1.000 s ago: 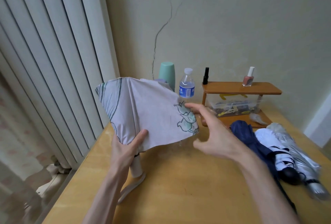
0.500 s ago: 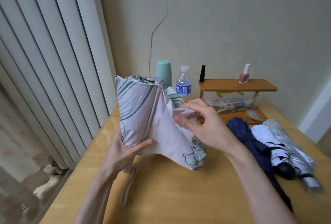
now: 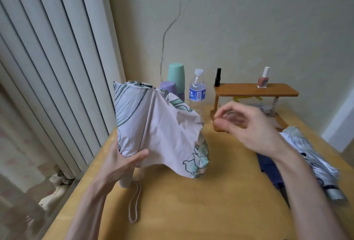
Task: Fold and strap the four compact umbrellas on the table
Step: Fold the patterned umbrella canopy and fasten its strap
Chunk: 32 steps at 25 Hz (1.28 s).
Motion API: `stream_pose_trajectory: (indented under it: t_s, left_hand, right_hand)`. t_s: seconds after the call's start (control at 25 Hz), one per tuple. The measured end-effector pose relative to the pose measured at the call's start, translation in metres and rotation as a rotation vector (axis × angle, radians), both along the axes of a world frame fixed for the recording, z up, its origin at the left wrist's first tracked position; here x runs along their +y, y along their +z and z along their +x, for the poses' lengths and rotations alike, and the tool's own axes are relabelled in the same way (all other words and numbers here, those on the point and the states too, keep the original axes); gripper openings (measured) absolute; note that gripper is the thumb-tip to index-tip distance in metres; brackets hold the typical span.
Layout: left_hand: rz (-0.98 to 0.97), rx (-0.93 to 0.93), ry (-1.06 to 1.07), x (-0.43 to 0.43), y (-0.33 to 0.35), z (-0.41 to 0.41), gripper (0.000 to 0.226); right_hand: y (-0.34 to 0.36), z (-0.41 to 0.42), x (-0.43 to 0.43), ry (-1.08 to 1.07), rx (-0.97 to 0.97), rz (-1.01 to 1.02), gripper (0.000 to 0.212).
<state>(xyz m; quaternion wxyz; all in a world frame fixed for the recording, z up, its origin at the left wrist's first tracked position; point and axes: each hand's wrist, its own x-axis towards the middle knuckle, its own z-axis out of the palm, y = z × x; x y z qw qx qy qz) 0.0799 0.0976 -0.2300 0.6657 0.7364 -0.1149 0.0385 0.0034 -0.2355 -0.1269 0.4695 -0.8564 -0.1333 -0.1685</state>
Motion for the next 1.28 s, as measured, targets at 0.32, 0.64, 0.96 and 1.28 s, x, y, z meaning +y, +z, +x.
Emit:
stream_pose_trajectory:
  t_s: [0.32,0.64,0.96,1.28]
  left_hand:
    - [0.085,-0.04,-0.041,-0.017,0.002,-0.002,0.076]
    - [0.102,-0.1,-0.005,-0.018,0.0,0.001,0.075]
    - [0.111,-0.118,0.042,-0.015,-0.001,0.002,0.076]
    - [0.02,-0.084,0.092,-0.015,-0.005,0.004,0.08]
  right_hand:
    - [-0.027,0.028,0.024,-0.04,-0.06,-0.044,0.015]
    - [-0.021,0.018,0.031,0.18,0.157,-0.052,0.022]
    - [-0.022,0.027,0.034,-0.134,-0.098,-0.006,0.007]
    - [-0.017,0.018,0.026,-0.039,-0.091,0.104,0.011]
